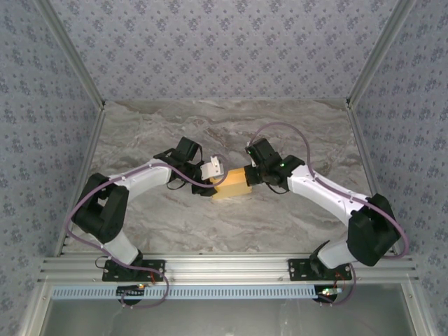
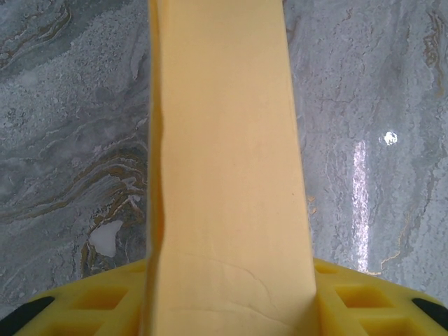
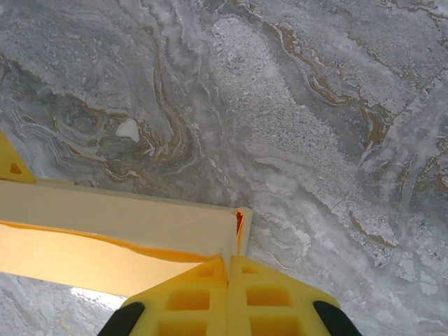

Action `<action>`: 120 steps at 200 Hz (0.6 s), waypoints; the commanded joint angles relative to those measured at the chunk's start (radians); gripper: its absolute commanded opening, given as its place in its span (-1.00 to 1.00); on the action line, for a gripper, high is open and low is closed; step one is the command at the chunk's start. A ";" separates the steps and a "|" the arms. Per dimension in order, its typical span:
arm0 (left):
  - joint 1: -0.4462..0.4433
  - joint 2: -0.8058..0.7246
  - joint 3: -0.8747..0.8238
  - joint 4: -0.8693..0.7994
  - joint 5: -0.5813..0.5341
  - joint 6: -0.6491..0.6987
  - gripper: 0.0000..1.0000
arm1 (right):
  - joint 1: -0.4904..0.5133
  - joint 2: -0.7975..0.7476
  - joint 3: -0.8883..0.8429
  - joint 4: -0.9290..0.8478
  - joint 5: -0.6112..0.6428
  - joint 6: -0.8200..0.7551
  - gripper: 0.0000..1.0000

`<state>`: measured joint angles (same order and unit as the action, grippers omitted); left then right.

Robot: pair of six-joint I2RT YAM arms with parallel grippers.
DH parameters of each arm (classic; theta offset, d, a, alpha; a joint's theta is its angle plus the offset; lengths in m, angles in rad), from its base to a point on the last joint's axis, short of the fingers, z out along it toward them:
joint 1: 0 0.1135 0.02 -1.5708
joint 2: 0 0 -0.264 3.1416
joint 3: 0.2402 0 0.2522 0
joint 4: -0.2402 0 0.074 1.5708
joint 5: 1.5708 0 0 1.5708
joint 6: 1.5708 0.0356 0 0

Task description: Fold the paper box

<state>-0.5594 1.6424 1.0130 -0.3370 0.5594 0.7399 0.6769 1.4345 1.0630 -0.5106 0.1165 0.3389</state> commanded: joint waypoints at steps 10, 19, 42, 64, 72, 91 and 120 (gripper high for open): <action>-0.007 -0.001 0.017 -0.013 -0.025 -0.005 -0.07 | 0.004 0.015 0.058 -0.054 -0.005 0.061 -0.95; -0.007 0.000 0.018 -0.012 -0.028 -0.005 -0.07 | 0.003 0.020 0.061 -0.055 -0.015 0.067 -0.95; -0.010 0.000 0.020 -0.011 -0.039 -0.006 -0.07 | 0.001 0.033 0.068 -0.060 -0.023 0.077 -0.95; -0.011 0.001 0.022 -0.012 -0.041 -0.006 -0.07 | 0.000 0.043 0.065 -0.060 -0.023 0.083 -0.95; -0.011 0.002 0.022 -0.014 -0.043 -0.006 -0.08 | 0.000 0.045 0.062 -0.057 -0.025 0.087 -0.95; -0.010 0.003 0.023 -0.013 -0.045 -0.005 -0.08 | 0.000 0.051 0.058 -0.051 -0.029 0.094 -0.95; -0.013 0.008 0.027 -0.014 -0.050 -0.012 -0.08 | -0.002 0.055 0.050 -0.048 -0.035 0.100 -0.94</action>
<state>-0.5652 1.6424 1.0187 -0.3389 0.5301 0.7345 0.6743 1.4742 1.0988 -0.5430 0.1093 0.4114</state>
